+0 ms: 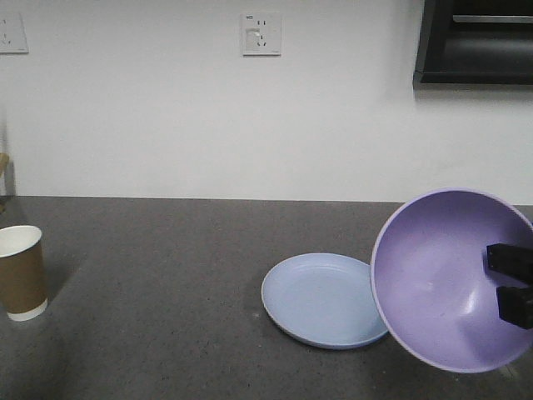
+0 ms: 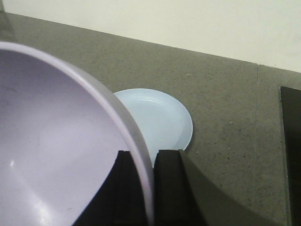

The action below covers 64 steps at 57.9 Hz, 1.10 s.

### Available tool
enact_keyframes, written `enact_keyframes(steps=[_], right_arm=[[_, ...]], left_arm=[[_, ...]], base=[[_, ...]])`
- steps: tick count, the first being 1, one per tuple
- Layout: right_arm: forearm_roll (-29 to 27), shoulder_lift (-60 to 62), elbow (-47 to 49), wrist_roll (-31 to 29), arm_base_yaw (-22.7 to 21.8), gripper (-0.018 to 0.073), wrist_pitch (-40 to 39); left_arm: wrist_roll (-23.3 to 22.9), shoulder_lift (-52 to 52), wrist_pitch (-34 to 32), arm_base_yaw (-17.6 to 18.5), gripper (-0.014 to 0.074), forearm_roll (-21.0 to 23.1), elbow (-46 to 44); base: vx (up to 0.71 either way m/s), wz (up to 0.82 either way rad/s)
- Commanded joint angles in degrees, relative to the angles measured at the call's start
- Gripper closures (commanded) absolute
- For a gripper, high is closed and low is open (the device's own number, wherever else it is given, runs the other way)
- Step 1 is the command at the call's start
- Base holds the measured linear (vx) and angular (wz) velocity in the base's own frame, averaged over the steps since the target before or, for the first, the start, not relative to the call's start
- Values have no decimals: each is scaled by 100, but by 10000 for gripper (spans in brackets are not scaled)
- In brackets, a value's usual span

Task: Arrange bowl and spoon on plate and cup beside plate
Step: 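Move the held bowl over the pale blue plate with the right gripper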

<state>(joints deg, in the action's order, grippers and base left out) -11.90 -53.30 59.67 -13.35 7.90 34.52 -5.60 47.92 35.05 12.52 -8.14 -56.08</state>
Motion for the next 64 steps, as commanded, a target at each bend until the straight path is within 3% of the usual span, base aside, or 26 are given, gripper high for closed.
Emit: enact_keyframes(steps=[1, 64], right_arm=[[-39, 65, 178, -12, 1, 571, -510], [-39, 65, 178, -12, 1, 571, -510]], left_arm=[[-3, -34, -476, -1, 603, -16, -144], [-3, -28, -476, -1, 603, -16, -144]], base=[[29, -12], [17, -6]])
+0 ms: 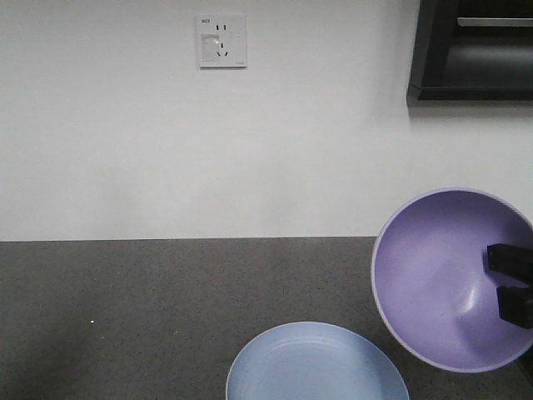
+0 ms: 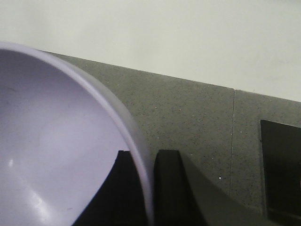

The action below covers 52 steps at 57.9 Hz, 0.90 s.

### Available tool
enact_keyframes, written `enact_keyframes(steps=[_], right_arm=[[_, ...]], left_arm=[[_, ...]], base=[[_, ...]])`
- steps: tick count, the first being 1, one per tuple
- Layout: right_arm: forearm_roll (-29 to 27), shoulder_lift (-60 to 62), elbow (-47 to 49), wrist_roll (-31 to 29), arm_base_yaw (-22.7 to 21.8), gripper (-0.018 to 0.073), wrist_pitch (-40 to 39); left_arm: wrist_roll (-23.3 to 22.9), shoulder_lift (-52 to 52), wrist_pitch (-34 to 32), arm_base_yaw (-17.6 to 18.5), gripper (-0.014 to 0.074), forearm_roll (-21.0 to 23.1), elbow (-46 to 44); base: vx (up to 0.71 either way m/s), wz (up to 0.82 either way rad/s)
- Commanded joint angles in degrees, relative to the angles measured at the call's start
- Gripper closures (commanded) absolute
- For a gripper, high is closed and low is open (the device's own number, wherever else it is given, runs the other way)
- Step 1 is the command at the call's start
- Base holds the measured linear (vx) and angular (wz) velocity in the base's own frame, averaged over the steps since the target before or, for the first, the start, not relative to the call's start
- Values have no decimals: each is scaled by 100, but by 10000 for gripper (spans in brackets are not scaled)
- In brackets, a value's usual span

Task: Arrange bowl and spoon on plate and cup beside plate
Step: 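Move the held bowl over the pale blue plate with the right gripper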

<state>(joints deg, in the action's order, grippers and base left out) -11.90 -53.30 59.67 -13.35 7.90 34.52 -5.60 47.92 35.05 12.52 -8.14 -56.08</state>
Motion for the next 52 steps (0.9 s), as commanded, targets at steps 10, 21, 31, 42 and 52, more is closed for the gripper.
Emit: enact_keyframes(steps=[10, 21, 31, 42, 52], right_arm=[[-39, 65, 178, -12, 1, 571, -510], [-39, 65, 178, -12, 1, 571, -510], [-39, 65, 178, -12, 1, 571, -510], [-65, 65, 178, -12, 1, 571, -533], [-173, 65, 178, -12, 1, 571, -533]], left_arm=[[-3, -28, -476, -1, 603, -16, -144], [-3, -28, -476, -1, 603, -16, -144], [-3, -33, -476, -1, 603, -16, -144], [-3, -28, -476, -1, 603, -16, -144], [-3, -28, -476, -1, 603, -16, -144]], base=[[5, -1], [1, -1], [0, 0], [0, 0], [0, 0]])
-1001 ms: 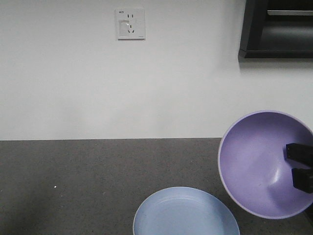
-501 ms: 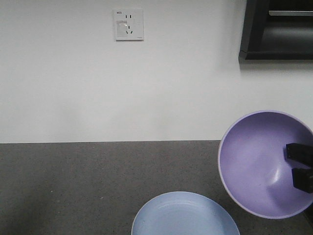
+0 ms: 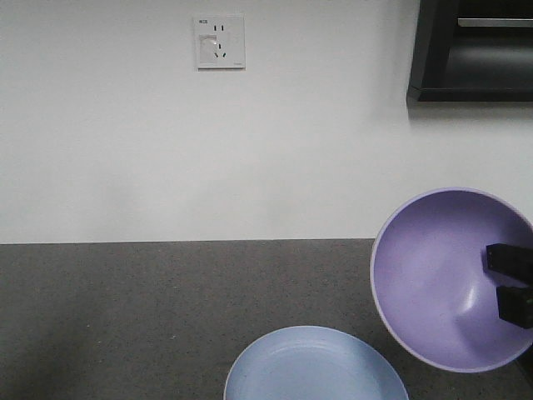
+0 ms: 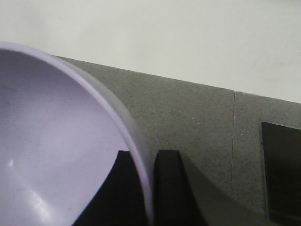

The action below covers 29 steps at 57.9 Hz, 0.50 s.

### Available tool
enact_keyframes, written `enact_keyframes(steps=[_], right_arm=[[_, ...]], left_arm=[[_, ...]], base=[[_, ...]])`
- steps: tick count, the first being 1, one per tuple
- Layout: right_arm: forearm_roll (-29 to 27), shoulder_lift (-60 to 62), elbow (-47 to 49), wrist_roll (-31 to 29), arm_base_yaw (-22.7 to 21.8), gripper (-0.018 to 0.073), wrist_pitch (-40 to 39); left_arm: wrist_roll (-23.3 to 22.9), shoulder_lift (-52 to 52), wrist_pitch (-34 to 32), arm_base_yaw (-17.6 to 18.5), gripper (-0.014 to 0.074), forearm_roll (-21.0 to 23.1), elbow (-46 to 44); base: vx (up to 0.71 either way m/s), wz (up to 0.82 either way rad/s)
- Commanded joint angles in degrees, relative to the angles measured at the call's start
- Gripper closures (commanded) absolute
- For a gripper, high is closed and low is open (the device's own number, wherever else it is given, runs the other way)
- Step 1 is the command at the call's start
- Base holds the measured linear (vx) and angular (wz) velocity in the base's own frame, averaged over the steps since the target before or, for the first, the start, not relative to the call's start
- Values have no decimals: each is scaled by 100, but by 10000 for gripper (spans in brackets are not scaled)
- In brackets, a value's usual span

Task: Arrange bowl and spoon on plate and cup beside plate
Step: 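Move the held bowl over the pale blue plate with the right gripper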

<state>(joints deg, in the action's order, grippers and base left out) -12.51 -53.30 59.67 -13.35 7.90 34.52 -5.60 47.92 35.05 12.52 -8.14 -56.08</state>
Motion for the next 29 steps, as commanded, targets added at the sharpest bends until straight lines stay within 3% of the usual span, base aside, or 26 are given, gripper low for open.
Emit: enact_keyframes(steps=[1, 29], right_arm=[[-112, 65, 178, -12, 1, 571, -533], [-341, 65, 178, -12, 1, 571, -538]], left_arm=[[-3, -28, -476, -1, 603, -16, -144], [-3, -28, -481, -1, 603, -29, -144]], base=[[0, 0], [0, 0]])
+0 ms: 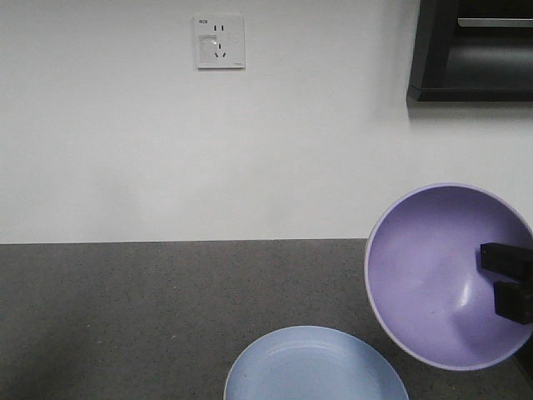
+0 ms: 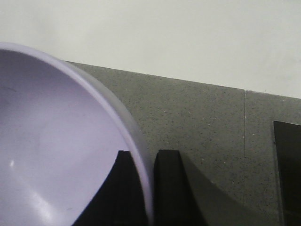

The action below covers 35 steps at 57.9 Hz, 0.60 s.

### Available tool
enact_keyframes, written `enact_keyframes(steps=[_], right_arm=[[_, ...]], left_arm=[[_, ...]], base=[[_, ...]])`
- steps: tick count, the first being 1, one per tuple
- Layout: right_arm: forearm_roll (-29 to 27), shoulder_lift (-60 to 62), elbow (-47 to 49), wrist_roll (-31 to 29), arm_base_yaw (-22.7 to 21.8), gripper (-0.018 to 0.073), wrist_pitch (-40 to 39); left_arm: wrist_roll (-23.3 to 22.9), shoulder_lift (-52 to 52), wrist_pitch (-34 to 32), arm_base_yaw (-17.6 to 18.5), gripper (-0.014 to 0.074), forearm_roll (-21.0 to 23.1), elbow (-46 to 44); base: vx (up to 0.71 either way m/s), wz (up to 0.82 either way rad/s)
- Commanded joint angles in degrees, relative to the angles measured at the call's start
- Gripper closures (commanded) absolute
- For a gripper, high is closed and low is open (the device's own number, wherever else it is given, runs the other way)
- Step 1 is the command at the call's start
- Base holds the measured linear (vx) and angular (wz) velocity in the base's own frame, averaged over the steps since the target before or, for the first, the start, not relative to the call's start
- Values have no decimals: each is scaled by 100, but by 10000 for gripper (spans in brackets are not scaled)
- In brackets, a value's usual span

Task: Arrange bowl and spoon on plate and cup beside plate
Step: 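Move the held bowl over the pale blue plate with the right gripper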

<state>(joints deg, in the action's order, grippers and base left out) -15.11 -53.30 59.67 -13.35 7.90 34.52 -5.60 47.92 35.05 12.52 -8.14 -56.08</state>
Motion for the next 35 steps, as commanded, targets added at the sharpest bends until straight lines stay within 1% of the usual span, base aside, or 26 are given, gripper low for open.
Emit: enact_keyframes(steps=[1, 6, 19, 25, 28, 35], right_arm=[[-82, 65, 178, -12, 1, 571, -538], [-82, 65, 178, -12, 1, 571, -538], [-134, 65, 178, -12, 1, 571, -419], [-174, -62, 208, -190, 1, 571, -178], [-263, -212, 270, -260, 1, 571, 4], [-678, -792, 546, -386, 1, 571, 478]], left_arm=[[4, -28, -495, -1, 603, -56, -144], [-4, -28, -547, -1, 603, -174, -144], [-4, -28, -535, -1, 603, -166, -144], [-4, -28, -535, -1, 603, -166, -144], [-4, -28, -542, -1, 603, -166, -144], [-4, -28, -547, -1, 603, -166, -144]], base=[[0, 0], [0, 0], [0, 0], [0, 0], [0, 0], [0, 0]])
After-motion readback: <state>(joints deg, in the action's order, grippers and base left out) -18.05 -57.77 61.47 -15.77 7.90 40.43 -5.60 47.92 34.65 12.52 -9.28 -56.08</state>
